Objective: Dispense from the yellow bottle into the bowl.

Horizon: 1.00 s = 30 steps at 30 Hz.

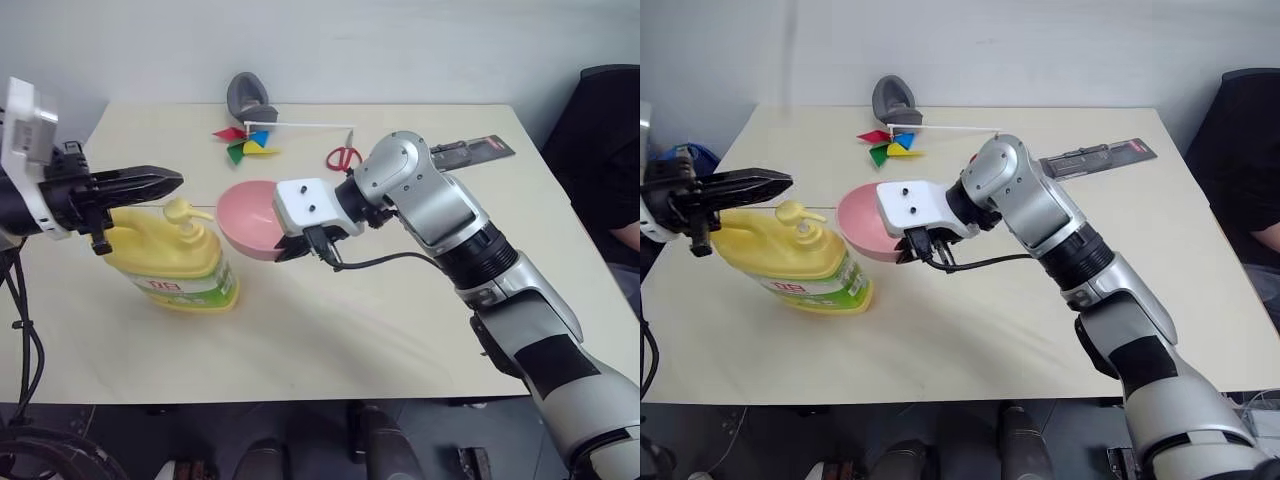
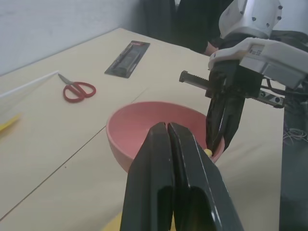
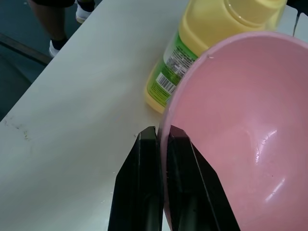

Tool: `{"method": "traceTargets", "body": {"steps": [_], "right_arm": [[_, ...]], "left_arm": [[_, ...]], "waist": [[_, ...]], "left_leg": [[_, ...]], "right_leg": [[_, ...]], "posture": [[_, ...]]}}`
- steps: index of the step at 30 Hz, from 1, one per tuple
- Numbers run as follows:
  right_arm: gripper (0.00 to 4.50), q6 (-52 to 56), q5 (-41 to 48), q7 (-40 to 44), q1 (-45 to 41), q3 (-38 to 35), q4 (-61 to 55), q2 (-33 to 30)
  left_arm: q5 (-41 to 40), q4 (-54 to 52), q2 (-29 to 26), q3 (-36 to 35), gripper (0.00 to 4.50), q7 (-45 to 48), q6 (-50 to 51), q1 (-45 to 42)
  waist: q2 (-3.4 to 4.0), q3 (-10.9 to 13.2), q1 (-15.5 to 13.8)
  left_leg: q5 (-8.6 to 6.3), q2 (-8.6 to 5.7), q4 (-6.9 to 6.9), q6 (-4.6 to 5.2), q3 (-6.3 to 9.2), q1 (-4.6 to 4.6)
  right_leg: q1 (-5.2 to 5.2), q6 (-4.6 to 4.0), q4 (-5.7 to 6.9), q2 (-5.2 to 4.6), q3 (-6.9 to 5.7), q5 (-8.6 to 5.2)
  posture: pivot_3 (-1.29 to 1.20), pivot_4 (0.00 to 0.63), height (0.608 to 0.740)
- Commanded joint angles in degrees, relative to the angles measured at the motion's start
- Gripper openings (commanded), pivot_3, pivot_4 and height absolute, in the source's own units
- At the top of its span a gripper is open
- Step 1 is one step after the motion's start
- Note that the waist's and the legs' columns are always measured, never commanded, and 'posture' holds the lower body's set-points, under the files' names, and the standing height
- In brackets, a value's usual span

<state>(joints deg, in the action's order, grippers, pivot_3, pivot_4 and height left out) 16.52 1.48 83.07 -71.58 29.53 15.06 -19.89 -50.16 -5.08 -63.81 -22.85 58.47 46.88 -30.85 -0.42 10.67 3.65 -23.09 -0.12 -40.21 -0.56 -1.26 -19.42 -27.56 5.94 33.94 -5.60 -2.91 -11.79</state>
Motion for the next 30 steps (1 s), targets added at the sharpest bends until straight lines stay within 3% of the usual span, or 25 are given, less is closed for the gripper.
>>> {"method": "traceTargets", "body": {"steps": [1,7,14,30], "right_arm": [[0.0,-0.62,0.46,1.99,-2.23,-0.65,-1.73,0.02],[0.0,0.22,0.77,2.66,-2.67,-1.14,-2.13,0.81],[0.0,1.17,0.89,3.26,-2.6,-1.31,-3.07,0.48],[0.0,-0.03,0.6,2.71,-4.5,-1.22,-2.19,1.4]], "left_arm": [[-0.42,-3.41,-1.08,-2.95,0.05,0.74,-0.13,1.53],[5.8,-3.88,-0.45,0.47,0.05,2.56,-5.59,5.23],[7.3,-1.72,1.19,3.12,0.05,2.63,-7.63,2.36],[4.51,-3.76,2.81,2.94,0.05,-1.54,0.65,3.51]], "waist": [[0.0,0.0,-0.1],[0.0,0.0,-0.22],[0.0,0.0,-0.41],[-0.01,-0.01,-0.43]], "left_leg": [[0.0,0.0,0.0,0.0,0.0,0.0],[0.0,0.0,-0.03,-0.01,0.0,0.01],[0.0,-0.01,-0.1,-0.01,-0.01,0.06],[0.0,0.0,-0.28,-0.01,0.01,0.15]], "right_leg": [[0.0,0.0,0.0,0.0,0.0,0.0],[0.01,-0.01,0.02,-0.01,-0.01,0.01],[0.07,-0.05,0.07,-0.02,-0.02,0.03],[0.13,-0.08,0.24,-0.04,0.01,0.04]], "posture": [[0.0,0.15,0.74],[0.0,0.15,0.74],[0.0,0.15,0.74],[0.0,0.15,0.74]]}}
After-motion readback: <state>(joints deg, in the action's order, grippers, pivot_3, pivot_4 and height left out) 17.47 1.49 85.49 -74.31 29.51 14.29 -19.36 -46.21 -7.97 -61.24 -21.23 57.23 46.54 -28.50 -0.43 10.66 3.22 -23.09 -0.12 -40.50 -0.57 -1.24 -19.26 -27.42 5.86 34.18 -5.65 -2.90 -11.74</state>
